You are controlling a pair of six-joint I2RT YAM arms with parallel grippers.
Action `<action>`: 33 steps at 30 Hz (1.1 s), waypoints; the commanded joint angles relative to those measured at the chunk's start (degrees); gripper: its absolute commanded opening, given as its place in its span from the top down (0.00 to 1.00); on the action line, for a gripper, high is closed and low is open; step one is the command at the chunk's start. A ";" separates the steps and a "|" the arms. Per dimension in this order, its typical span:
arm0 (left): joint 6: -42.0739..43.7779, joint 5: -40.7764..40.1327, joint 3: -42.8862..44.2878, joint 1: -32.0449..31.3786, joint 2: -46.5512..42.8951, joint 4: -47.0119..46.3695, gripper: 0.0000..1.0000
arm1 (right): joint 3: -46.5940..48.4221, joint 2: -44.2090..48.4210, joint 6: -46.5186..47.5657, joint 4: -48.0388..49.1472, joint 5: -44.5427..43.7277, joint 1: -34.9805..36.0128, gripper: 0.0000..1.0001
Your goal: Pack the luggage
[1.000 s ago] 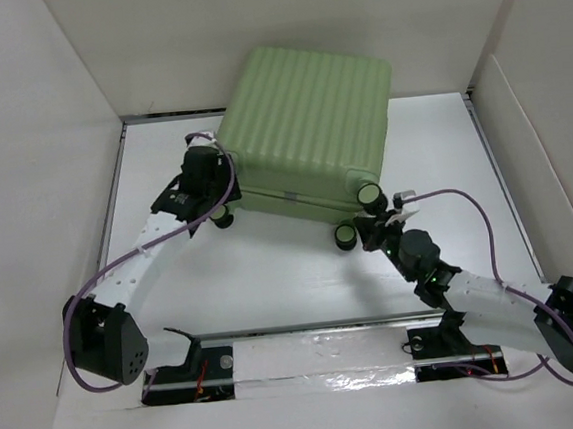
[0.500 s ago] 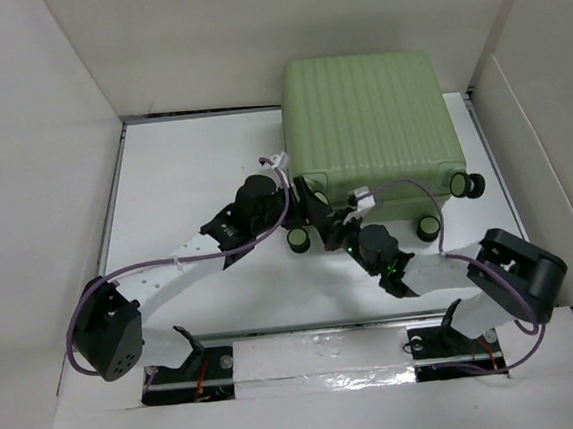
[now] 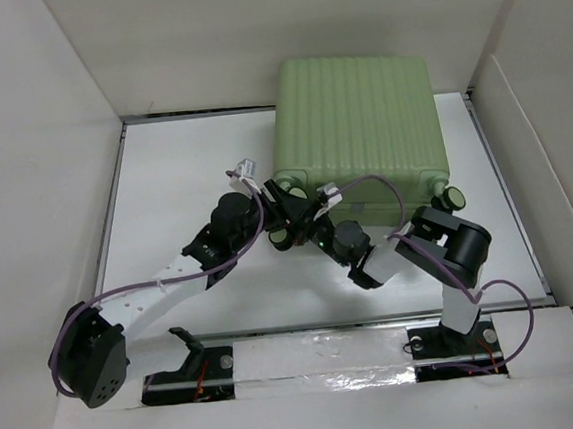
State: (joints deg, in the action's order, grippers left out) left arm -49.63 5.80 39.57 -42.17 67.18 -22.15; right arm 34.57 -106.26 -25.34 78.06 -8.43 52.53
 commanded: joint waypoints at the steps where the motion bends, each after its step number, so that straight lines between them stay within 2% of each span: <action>1: -2.49 16.61 1.30 -5.63 -5.74 -18.36 1.00 | 8.23 -4.92 -14.81 10.44 23.64 5.47 1.00; 6: -2.32 14.42 -0.28 -5.64 -7.06 -17.24 1.00 | 6.14 -1.33 -15.35 7.12 19.51 5.47 1.00; 8: 0.91 10.05 0.15 -5.64 -8.89 -11.46 1.00 | 2.29 1.56 -15.00 4.65 16.53 5.47 0.78; 9: 2.15 8.28 0.50 -5.64 -9.60 -9.60 0.97 | 0.78 2.28 -14.82 3.08 15.64 5.47 0.68; 10: 3.12 6.61 0.77 -5.64 -10.30 -7.49 0.89 | -0.71 2.98 -14.56 2.37 14.76 5.47 0.49; 11: 4.00 3.02 0.94 -5.64 -11.62 -3.81 0.72 | -2.03 3.60 -14.47 1.49 13.36 5.47 0.41; 13: 6.55 0.19 1.12 -5.02 -13.03 -1.06 0.55 | -6.16 5.62 -14.12 -1.15 11.95 5.47 0.30; 14: 7.26 -2.61 1.03 -4.50 -14.43 1.04 0.42 | -7.48 6.41 -14.03 -1.85 10.72 5.47 0.22; 17: 9.11 -7.45 0.77 -2.66 -17.33 4.56 0.28 | -11.44 10.09 -12.81 -5.54 9.57 5.47 0.15; 19: 10.42 -9.13 0.42 -0.64 -19.09 5.80 0.25 | -13.72 14.03 -11.67 -9.41 8.87 6.09 0.12; 22: 11.66 -13.44 -0.28 1.82 -22.87 8.87 0.24 | -15.05 21.58 -9.74 -17.83 6.32 6.09 0.08; 23: 11.83 -14.32 -0.98 2.44 -24.97 9.05 0.24 | -14.97 23.88 -8.94 -23.34 5.45 6.79 0.07; 26: 11.49 -13.72 -4.58 4.81 -27.79 7.92 0.25 | -13.83 33.44 -5.87 -32.68 2.73 6.79 0.03; 27: 11.39 -13.28 -6.51 5.34 -28.15 7.74 0.26 | -13.30 35.66 -5.60 -38.71 1.58 6.79 0.02; 30: 11.39 -9.07 -9.24 7.63 -27.89 6.25 0.50 | -11.19 43.13 -4.55 -46.39 -1.24 6.79 0.01; 31: 11.31 -7.75 -9.68 7.63 -27.46 5.55 0.57 | -10.49 44.81 -3.50 -48.34 -1.76 6.79 0.03; 32: 11.04 -4.95 -10.21 8.24 -26.23 3.89 0.69 | -9.79 46.13 -2.96 -49.92 -3.34 6.79 0.10; 33: 10.78 -2.92 -10.65 8.25 -25.35 2.91 0.74 | -8.30 48.49 -2.26 -53.16 -4.13 6.79 0.13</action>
State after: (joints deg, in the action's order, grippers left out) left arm -39.27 -3.31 30.39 -34.46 39.83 -14.87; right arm 22.24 -61.58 -30.85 35.79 -7.77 58.96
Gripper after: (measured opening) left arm 0.290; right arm 0.888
